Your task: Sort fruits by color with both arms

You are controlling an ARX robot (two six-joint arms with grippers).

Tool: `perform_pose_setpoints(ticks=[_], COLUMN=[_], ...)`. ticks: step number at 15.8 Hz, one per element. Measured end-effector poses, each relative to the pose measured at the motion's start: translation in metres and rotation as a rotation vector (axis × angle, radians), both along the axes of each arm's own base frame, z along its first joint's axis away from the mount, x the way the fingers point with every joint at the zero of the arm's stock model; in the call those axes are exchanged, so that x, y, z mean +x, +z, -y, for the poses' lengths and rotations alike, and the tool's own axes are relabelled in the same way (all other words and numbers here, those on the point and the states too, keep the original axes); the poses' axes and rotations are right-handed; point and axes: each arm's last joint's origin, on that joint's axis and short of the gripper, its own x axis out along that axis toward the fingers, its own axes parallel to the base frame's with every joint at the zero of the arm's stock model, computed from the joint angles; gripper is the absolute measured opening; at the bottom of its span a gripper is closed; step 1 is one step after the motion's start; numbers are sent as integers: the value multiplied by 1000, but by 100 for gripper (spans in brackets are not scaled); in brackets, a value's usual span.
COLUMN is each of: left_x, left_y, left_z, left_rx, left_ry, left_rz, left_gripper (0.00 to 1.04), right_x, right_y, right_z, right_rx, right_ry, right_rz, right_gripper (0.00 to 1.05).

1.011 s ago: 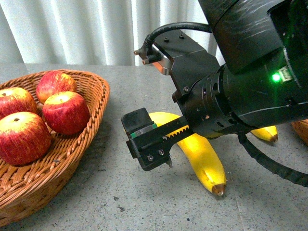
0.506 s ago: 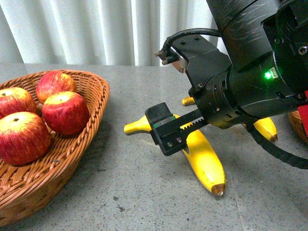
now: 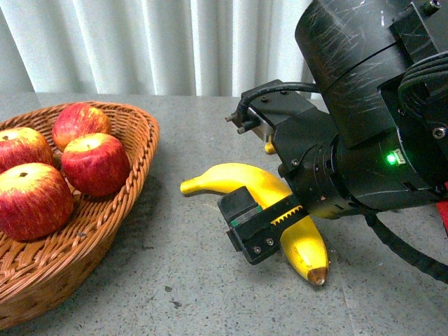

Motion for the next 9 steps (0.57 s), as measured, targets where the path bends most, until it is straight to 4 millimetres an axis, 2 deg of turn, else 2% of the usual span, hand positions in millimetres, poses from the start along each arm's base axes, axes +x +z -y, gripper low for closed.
perform_pose_setpoints(ticks=[1,6,9], left_x=[0,0,0], left_y=[0,0,0], left_z=[0,0,0], left_rx=[0,0,0], left_ry=[0,0,0], left_rz=[0,0,0], left_gripper=[98,98,98], right_x=[-1,-2,2], right_y=[0,0,10], right_z=[-1,0,3], right_rx=[-1,0,20], right_ry=[3,9,6], right_rz=[-2,-13,-15], right_gripper=[95,40,36])
